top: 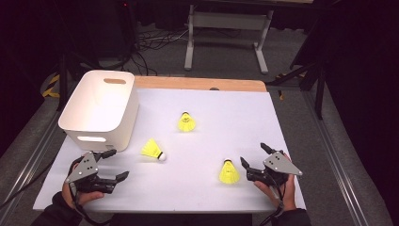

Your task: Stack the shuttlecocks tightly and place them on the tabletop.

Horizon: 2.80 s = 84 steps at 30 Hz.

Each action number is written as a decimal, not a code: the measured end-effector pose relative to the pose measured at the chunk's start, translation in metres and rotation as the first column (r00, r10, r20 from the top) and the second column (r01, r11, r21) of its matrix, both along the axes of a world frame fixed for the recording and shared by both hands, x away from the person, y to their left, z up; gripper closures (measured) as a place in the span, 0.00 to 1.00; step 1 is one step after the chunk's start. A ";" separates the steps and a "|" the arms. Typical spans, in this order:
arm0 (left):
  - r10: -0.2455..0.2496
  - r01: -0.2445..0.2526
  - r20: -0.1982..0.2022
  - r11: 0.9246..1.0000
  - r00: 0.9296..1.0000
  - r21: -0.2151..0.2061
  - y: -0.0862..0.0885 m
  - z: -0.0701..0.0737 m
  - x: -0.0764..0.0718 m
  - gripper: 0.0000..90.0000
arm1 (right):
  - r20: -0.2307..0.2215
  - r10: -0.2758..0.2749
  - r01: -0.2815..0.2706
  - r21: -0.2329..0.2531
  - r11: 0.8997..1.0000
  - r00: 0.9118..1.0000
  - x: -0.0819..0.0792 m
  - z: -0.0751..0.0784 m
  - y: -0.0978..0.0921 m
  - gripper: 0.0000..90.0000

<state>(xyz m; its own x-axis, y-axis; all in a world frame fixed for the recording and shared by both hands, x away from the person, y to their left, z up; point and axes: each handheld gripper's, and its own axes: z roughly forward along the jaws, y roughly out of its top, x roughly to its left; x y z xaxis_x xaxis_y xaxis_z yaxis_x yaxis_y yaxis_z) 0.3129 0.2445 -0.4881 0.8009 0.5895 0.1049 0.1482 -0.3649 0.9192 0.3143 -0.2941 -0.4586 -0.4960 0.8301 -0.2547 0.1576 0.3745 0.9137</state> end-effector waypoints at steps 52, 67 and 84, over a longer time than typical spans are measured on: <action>-0.006 0.019 -0.171 0.997 0.985 0.072 -0.070 -0.002 0.057 0.51 | -0.085 0.021 -0.022 -0.007 1.000 0.996 0.013 -0.008 0.000 0.18; -0.014 0.023 -0.083 0.995 0.996 0.100 -0.081 0.019 0.065 0.98 | -0.115 0.034 -0.035 -0.010 0.999 0.993 0.015 -0.011 0.000 0.19; 0.082 -0.064 -0.051 0.957 0.995 0.282 -0.087 0.030 0.074 0.96 | -0.145 0.049 -0.054 -0.026 0.998 0.988 0.019 -0.015 0.001 0.19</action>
<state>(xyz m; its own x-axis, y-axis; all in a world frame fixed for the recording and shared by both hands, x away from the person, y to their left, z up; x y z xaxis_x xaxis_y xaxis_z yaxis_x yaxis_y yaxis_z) 0.3869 0.1580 -0.4577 0.7667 0.6010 0.2257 0.2374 -0.5921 0.7701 0.3330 -0.2935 -0.4740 -0.5711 0.7956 -0.2022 0.2665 0.4126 0.8711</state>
